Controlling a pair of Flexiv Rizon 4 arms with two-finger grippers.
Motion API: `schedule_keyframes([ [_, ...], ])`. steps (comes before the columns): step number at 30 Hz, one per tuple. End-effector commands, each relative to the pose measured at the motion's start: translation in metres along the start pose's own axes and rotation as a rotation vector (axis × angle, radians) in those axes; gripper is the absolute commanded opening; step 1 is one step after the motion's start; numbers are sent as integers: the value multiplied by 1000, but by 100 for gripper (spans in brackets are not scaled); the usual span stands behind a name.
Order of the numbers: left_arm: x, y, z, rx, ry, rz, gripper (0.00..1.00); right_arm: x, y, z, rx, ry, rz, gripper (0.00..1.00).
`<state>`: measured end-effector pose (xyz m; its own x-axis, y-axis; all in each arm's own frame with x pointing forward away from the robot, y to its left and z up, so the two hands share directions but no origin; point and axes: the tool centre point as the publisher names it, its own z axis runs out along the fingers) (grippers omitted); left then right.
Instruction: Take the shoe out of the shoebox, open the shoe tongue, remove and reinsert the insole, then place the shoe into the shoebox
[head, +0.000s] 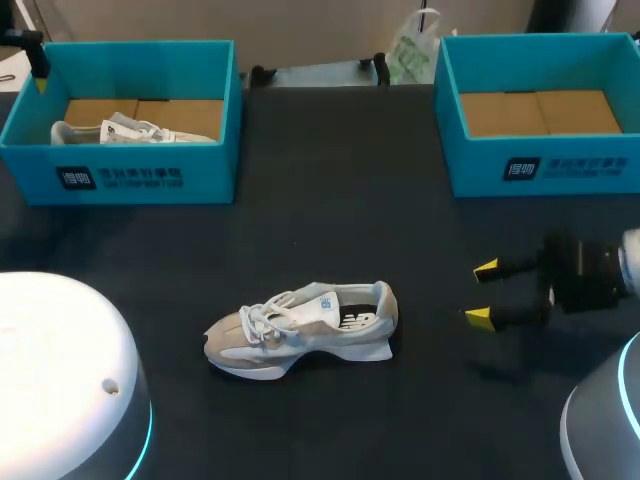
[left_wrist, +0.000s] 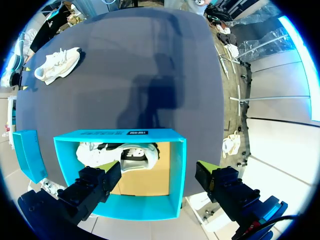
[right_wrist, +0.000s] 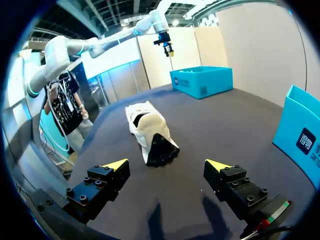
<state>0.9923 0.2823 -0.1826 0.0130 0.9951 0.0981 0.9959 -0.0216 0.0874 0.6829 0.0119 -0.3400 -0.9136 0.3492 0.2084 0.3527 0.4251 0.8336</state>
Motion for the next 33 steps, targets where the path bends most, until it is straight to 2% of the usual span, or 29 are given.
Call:
schedule_keyframes([
  [1,0,-1,0,-2,2,0,100,-1,-7,5,-7,-17,-52,100],
  [6,0,-1,0,-2,2,0,100,-12,-20,10,-46,-55,-128,100],
  [8,0,-1,0,-2,2,0,100,-14,-20,11,-88,-18,-169,100],
  [10,0,-1,0,-2,2,0,100,-15,-19,3,-122,-37,-176,100],
  [18,0,-1,0,-2,2,0,100,-15,-19,3,-122,-37,-176,100],
  [24,0,-1,0,-2,2,0,100,-22,-26,29,-107,5,-283,100],
  [26,0,-1,0,-2,2,0,100,-25,-27,34,-137,27,-298,100],
  [33,0,-1,0,-2,2,0,100,-24,-19,50,-150,60,-307,100],
])
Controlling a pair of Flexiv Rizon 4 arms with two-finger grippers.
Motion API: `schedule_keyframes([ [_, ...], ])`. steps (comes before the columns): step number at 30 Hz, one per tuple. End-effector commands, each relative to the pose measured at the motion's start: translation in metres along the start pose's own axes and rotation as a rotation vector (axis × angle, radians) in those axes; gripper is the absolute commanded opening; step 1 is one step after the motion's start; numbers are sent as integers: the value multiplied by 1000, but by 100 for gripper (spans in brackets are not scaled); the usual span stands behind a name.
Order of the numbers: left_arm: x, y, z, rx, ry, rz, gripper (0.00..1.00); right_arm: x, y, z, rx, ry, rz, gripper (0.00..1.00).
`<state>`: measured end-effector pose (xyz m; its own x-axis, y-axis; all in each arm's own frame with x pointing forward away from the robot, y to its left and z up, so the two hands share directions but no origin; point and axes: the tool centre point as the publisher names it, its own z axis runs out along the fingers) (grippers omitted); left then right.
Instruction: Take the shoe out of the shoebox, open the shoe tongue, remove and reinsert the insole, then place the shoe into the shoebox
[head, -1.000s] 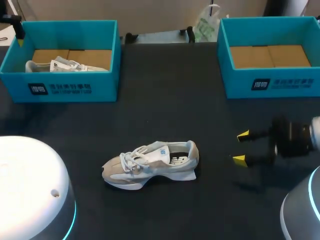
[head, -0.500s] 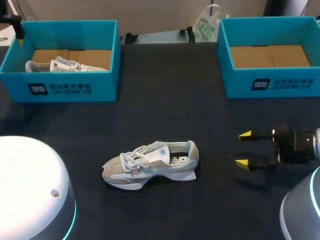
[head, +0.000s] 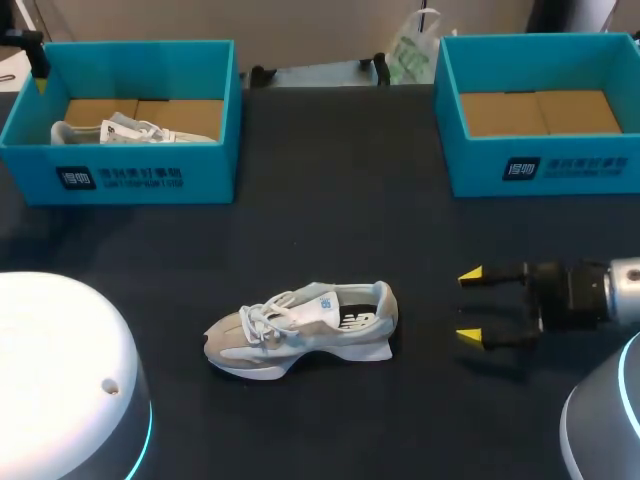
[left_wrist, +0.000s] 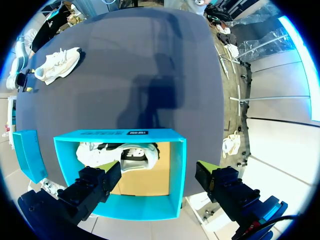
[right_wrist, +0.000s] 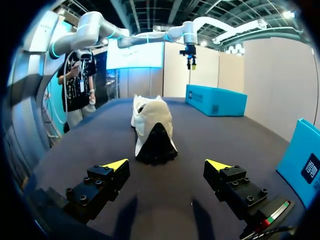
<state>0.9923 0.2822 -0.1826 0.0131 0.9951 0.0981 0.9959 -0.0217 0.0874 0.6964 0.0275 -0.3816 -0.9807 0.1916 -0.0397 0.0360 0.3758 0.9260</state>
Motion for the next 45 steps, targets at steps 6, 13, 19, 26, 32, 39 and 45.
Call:
schedule_keyframes([
  [6,0,-1,0,-2,2,0,100,-7,5,1,14,13,-14,100],
  [13,0,-1,0,-2,2,0,100,-7,5,1,14,13,-14,100],
  [19,0,-1,0,-2,2,0,100,2,4,29,-18,49,-41,100],
  [26,0,-1,0,-2,2,0,100,9,5,52,-73,34,-36,100],
  [32,0,-1,0,-2,2,0,100,11,10,64,-105,24,-42,100],
  [39,0,-1,0,-2,2,0,100,17,15,79,-113,32,-45,100],
  [45,0,-1,0,-2,2,0,100,20,18,87,-130,29,-48,100],
])
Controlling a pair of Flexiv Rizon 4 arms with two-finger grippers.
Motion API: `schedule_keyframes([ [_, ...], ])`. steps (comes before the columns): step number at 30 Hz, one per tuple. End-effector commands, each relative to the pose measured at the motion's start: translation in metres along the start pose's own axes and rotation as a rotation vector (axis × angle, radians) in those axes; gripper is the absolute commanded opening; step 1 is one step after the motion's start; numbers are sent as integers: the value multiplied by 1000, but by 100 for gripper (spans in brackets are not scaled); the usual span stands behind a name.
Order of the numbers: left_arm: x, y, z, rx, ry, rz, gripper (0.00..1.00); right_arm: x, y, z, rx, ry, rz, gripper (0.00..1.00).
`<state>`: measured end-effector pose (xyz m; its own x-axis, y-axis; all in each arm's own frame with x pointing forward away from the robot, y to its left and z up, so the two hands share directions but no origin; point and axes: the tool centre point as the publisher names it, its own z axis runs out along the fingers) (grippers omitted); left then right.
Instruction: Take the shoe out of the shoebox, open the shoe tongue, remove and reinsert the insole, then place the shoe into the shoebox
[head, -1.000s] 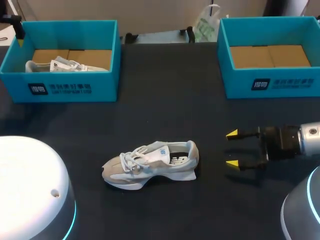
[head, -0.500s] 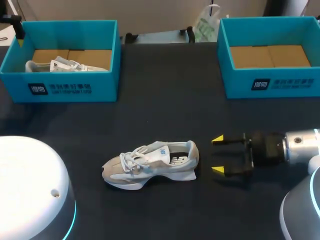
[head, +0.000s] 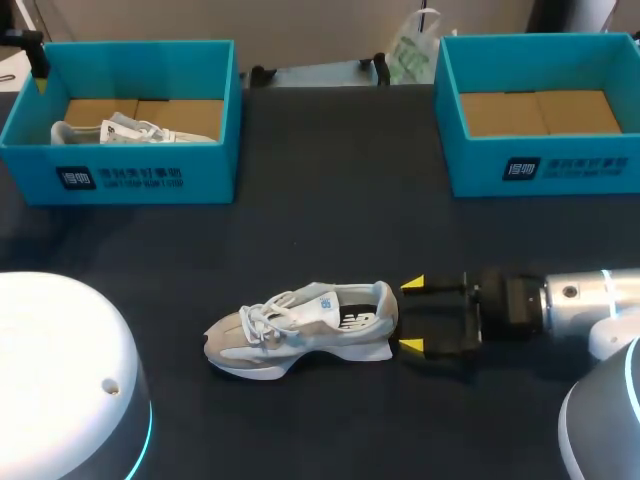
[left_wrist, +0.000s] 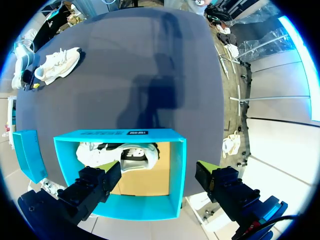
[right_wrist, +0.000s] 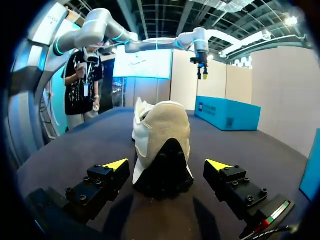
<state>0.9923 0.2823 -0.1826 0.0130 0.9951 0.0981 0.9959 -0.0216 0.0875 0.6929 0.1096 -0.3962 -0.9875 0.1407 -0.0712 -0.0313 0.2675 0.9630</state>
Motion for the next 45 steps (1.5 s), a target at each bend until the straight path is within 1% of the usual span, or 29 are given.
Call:
schedule_keyframes([
  [1,0,-1,0,-2,2,0,100,1,0,9,-6,-10,-2,100],
  [6,0,-1,0,-2,2,0,100,4,1,19,-4,-13,-1,100],
  [13,0,-1,0,-2,2,0,100,5,2,22,-4,-16,1,100],
  [19,0,-1,0,-2,2,0,100,1,1,29,-6,33,16,100],
  [28,0,-1,0,-2,2,0,100,-1,2,36,2,62,23,100],
  [40,0,-1,0,-2,2,0,100,5,-1,41,24,116,39,100],
  [45,0,-1,0,-2,2,0,100,4,0,46,30,138,33,100],
])
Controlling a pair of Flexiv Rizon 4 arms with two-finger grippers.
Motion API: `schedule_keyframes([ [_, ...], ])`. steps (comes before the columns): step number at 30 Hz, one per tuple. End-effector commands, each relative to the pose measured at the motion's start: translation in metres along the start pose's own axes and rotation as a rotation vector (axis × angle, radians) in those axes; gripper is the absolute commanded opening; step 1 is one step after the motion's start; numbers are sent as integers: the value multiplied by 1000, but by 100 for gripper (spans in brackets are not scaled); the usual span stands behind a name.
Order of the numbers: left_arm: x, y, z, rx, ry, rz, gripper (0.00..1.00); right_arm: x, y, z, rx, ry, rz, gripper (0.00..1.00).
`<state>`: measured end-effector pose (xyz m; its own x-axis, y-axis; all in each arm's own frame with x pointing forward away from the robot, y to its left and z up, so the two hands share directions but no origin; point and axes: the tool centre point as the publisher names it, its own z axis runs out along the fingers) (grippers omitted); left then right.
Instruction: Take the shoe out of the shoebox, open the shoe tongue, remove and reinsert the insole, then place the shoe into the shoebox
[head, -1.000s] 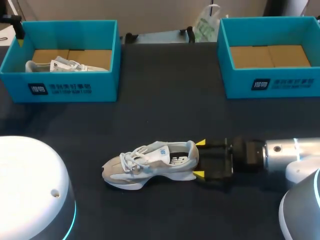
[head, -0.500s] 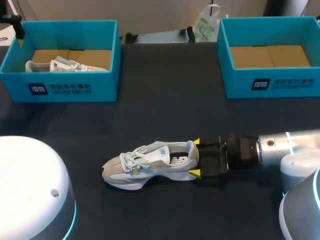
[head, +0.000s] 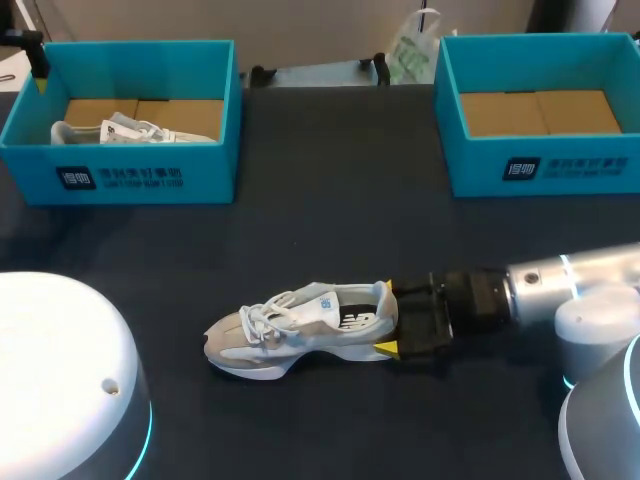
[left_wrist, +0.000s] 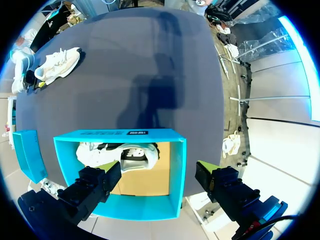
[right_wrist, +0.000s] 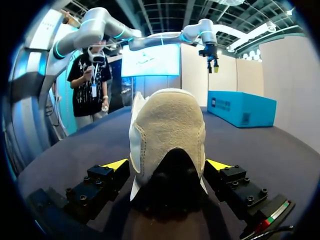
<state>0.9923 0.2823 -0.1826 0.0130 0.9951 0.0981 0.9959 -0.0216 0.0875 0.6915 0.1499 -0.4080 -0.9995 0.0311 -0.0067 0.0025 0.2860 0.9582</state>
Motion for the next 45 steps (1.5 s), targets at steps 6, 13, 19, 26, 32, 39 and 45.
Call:
schedule_keyframes([
  [6,0,-1,0,-2,2,0,100,-4,2,9,27,31,-1,100],
  [13,0,-1,0,-2,2,0,100,0,-1,13,43,40,5,100],
  [19,0,-1,0,-2,2,0,100,3,-3,16,45,44,11,100],
  [26,0,-1,0,-2,2,0,100,3,0,23,49,55,4,100],
  [32,0,-1,0,-2,2,0,100,3,-3,27,55,63,10,100],
  [39,0,-1,0,-2,2,0,100,1,-1,28,58,56,7,100],
  [45,0,-1,0,-2,2,0,100,0,1,31,56,62,-2,100],
])
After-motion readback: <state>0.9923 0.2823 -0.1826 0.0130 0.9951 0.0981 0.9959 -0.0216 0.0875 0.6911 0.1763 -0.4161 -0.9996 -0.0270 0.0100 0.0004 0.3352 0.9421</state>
